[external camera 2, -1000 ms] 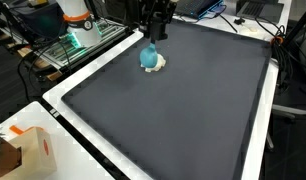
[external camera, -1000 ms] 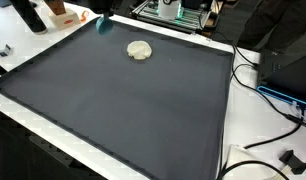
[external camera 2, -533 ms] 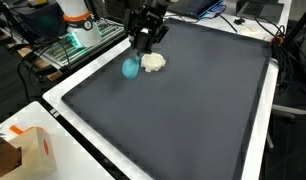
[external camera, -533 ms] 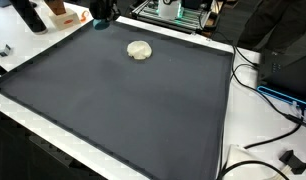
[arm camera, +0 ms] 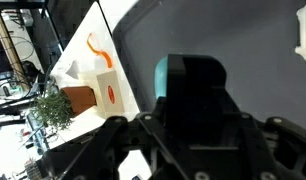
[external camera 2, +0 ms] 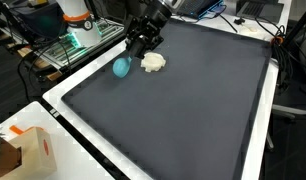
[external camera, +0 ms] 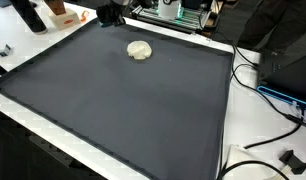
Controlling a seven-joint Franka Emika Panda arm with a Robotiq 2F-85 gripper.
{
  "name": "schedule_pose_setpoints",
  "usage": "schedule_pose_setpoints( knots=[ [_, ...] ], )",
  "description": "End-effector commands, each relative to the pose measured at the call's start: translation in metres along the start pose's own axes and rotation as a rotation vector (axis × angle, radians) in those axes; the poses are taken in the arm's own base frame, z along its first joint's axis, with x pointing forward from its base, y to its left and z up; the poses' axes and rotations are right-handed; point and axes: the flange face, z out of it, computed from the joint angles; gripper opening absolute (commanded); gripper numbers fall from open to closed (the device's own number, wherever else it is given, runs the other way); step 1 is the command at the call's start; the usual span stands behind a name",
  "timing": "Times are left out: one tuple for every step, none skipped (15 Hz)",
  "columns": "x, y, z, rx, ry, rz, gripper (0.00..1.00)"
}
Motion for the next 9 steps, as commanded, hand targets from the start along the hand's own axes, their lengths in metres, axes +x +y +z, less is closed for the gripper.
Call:
schedule_pose_setpoints(
  knots=[
    [0.004, -0.015, 0.006, -0.064, -0.023, -0.026, 0.25],
    [0.005, -0.018, 0.007, -0.071, -0.026, -0.032, 0.25],
    [0.005, -0.022, 0.008, -0.073, -0.027, -0.041, 0.25],
    [0.006, -0.025, 0.010, -0.075, -0.026, -0.049, 0.25],
    [0.006, -0.029, 0.010, -0.074, -0.024, -0.061, 0.25],
    [0.006, -0.032, 0.011, -0.076, -0.023, -0.069, 0.25],
    [0.006, -0.035, 0.012, -0.077, -0.020, -0.078, 0.25],
    [0.006, -0.038, 0.012, -0.078, -0.019, -0.088, 0.25],
    [0.006, -0.040, 0.012, -0.081, -0.018, -0.100, 0.25]
  ],
)
